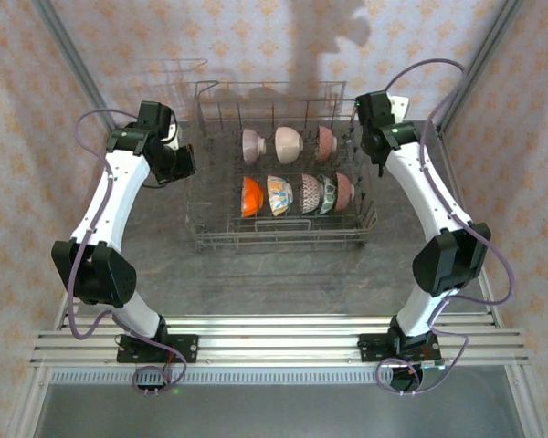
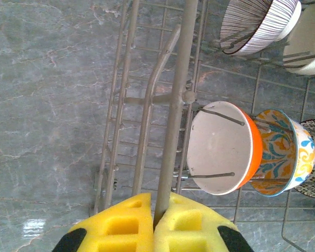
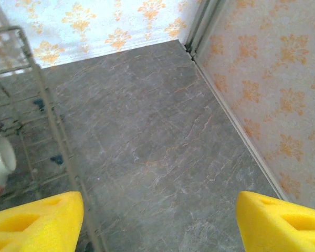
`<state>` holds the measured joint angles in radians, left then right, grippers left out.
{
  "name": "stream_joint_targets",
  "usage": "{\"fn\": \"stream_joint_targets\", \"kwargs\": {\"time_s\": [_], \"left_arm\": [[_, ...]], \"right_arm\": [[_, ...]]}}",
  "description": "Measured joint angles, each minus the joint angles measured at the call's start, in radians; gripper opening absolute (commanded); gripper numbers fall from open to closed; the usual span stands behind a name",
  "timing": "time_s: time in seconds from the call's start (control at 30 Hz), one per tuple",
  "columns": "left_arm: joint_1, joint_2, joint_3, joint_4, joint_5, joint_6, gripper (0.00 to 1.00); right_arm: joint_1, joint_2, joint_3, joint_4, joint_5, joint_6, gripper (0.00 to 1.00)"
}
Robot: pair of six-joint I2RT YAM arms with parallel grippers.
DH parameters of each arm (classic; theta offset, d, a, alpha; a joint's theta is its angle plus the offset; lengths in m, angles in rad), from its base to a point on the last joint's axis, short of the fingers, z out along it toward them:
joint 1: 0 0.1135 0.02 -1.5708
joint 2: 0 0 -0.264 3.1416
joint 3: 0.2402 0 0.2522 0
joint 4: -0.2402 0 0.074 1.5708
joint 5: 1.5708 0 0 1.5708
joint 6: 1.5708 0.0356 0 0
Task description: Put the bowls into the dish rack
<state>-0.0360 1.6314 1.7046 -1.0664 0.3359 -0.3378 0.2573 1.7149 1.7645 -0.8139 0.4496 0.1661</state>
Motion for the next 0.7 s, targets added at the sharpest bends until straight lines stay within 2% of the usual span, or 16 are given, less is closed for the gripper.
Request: {"fn": "stream_joint_targets", "kwargs": {"time_s": [0.17, 0.2, 0.27, 0.3, 0.33, 0.43, 0.53, 0.7], "left_arm": [[0.019, -0.014, -0.013, 0.000, -0.008, 0.011, 0.02], [0.021, -0.020, -0.018, 0.000, -0.013, 0.016, 0.11], [0.025, -0.035, -0.027, 0.000, -0.026, 0.010, 0.39], [0.033, -0.048, -0.026, 0.006, -0.035, 0.008, 0.51], [0.046, -0.070, -0.026, 0.021, -0.047, 0.006, 0.59], [0.079, -0.155, -0.029, 0.070, -0.079, -0.008, 0.78], [0.084, -0.271, -0.071, 0.140, -0.137, -0.006, 0.99], [0.098, -0.440, -0.255, 0.242, -0.274, 0.011, 0.99]], "right_arm": [[-0.087, -0.044, -0.087, 0.049, -0.013, 0.037, 0.76], [-0.110, -0.053, -0.109, 0.060, -0.013, 0.044, 0.76], [-0.154, -0.072, -0.158, 0.084, -0.014, 0.050, 0.78], [-0.177, -0.084, -0.189, 0.104, -0.020, 0.051, 0.84], [-0.200, -0.093, -0.221, 0.124, -0.028, 0.049, 0.91], [-0.261, -0.110, -0.313, 0.179, -0.058, 0.043, 1.00], [-0.310, -0.115, -0.411, 0.247, -0.085, 0.043, 1.00], [-0.343, -0.134, -0.625, 0.384, -0.121, 0.044, 1.00]]}}
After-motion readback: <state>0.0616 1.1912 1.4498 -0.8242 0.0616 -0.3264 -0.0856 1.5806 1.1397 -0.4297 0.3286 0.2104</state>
